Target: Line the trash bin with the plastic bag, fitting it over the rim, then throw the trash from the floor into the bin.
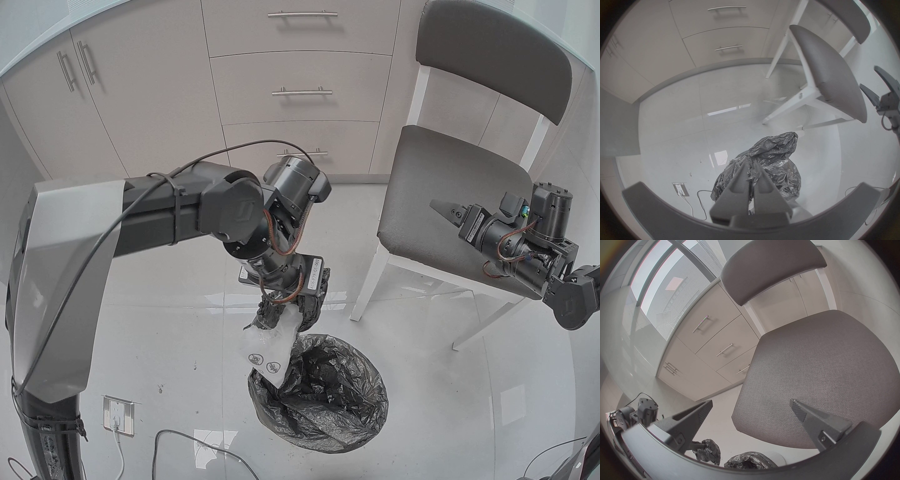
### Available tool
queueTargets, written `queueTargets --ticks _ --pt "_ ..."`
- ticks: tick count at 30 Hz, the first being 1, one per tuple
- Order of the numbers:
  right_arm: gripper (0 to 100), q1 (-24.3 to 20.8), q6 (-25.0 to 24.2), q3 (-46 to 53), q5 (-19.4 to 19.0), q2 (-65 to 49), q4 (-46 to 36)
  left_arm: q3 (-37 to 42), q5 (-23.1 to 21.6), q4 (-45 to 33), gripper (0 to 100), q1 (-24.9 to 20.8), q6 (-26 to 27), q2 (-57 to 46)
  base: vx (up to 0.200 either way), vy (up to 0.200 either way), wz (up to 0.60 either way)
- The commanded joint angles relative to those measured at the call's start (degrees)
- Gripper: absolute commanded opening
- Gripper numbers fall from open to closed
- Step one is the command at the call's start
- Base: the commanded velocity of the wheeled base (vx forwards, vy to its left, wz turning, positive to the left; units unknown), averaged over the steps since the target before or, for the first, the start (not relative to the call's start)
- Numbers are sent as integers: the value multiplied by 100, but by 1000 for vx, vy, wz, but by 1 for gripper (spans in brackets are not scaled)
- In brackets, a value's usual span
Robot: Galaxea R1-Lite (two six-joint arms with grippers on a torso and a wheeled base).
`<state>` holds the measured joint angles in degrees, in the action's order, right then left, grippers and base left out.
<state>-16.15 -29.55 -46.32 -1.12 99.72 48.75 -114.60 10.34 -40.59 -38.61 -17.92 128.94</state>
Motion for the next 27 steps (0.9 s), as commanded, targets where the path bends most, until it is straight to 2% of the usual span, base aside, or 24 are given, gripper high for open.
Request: queueTargets --ticks 1,18,27 --pt "100 -2 2 1 -2 4 3 1 3 -1 0 -191 -1 -44 0 0 0" --pt "100 -2 19 9 -2 21 3 1 3 52 0 -771 -300 8 0 0 0" --pt "100 -2 19 9 -2 30 3 1 -5 60 0 -920 -379 123 0 0 0"
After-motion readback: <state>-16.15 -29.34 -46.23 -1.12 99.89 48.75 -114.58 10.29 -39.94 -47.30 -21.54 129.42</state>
